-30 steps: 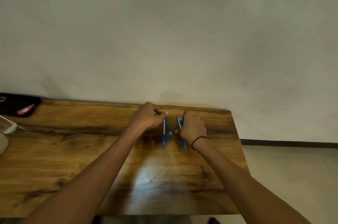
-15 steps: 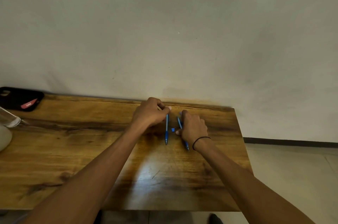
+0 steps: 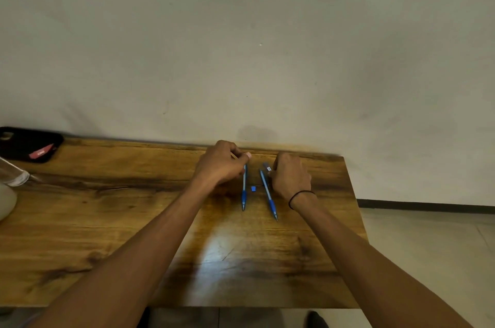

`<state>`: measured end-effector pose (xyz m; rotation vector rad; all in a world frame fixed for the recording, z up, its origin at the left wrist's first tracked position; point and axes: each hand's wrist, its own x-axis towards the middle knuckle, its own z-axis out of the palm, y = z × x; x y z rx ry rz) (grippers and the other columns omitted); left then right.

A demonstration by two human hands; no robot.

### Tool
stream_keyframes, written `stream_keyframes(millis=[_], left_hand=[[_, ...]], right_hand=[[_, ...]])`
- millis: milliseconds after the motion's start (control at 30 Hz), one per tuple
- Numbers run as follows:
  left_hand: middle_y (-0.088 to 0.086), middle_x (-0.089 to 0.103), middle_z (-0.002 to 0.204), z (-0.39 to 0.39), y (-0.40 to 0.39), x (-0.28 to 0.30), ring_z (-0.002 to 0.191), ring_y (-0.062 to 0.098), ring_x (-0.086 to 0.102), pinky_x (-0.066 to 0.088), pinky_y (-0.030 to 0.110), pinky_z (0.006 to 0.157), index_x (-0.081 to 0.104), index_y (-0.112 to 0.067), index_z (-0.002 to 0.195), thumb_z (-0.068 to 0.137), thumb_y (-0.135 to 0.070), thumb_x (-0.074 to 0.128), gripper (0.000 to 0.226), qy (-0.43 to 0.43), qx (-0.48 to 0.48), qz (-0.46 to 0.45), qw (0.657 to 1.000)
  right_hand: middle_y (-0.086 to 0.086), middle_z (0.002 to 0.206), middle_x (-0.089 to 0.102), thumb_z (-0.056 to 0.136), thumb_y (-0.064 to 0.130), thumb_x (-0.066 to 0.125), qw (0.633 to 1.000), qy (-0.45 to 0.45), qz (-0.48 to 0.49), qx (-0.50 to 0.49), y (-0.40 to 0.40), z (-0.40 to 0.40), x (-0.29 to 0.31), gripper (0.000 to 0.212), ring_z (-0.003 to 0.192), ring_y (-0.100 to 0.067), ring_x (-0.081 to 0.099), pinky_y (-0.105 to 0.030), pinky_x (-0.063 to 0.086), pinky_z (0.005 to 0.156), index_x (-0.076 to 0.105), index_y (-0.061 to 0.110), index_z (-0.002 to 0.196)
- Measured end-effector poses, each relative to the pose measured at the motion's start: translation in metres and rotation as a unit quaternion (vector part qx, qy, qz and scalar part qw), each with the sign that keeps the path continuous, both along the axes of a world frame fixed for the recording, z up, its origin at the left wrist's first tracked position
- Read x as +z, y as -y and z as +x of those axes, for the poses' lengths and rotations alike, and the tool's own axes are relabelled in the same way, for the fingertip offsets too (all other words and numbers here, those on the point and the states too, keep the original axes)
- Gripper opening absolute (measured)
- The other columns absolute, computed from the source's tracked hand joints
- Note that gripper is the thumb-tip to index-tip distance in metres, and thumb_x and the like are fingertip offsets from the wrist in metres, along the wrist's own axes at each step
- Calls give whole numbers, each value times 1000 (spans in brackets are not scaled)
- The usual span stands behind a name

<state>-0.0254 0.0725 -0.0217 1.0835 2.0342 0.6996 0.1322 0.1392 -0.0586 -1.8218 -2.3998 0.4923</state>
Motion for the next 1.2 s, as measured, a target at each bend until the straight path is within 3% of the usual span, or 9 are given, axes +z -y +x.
stream_keyframes(millis=[233,367,467,600,733,833,1000,1067,1200], left_hand=[[-3,79,83,1,-1,-4,77,11,77,64,40,85,72,-22,108,102,-39,65,20,28,15,15,999],[4,80,89,-1,-2,-1,86,18,77,63,36,83,75,-17,104,108,-45,50,38,149,82,51,984],[13,81,99,-8,-5,3,93,24,76,62,38,87,76,-12,108,109,-56,37,58,334,182,73,922],[23,76,120,-15,-6,4,114,32,71,58,43,98,73,-6,122,105,-65,33,73,542,285,160,774],[28,67,136,-11,-2,6,133,39,62,45,52,116,64,-7,140,97,-79,24,93,643,261,228,683],[31,55,149,-7,1,11,142,43,52,37,58,121,51,-10,152,88,-90,19,107,709,193,258,627],[31,48,155,3,2,13,146,44,47,34,60,121,42,-14,159,79,-98,13,120,746,149,273,589],[31,48,155,6,1,13,147,43,47,36,61,119,42,-14,159,78,-99,11,122,748,148,278,584],[29,48,156,10,-1,13,147,43,46,27,64,123,42,-15,159,76,-100,10,123,745,140,287,586]], right_hand=[[-13,103,66,103,38,59,999,7,34,13,0,-2,-11,26,99,-37,64,-43,45,67,59,13,96],[-9,98,66,102,45,59,1000,-9,28,-2,-1,-1,-9,31,92,-32,64,-45,54,72,57,16,91],[-5,89,66,96,46,66,998,-44,48,4,-1,0,1,31,81,-27,63,-43,56,66,57,18,85],[3,82,68,93,40,69,989,-132,63,34,2,-2,28,20,74,-19,65,-42,60,64,64,21,89],[12,79,68,88,32,72,967,-213,76,118,13,-6,59,9,72,-7,66,-37,62,65,66,26,91],[13,84,68,88,27,71,949,-242,70,188,22,-11,74,8,77,-7,66,-38,61,69,66,24,93],[3,94,70,90,30,70,941,-216,61,252,22,-13,83,17,84,-14,64,-43,59,74,68,19,103],[3,95,70,90,30,71,940,-211,62,260,20,-12,86,22,84,-15,64,-42,59,75,68,20,109],[5,99,71,91,29,73,939,-192,84,272,17,-9,90,25,85,-12,61,-40,59,78,70,22,115]])
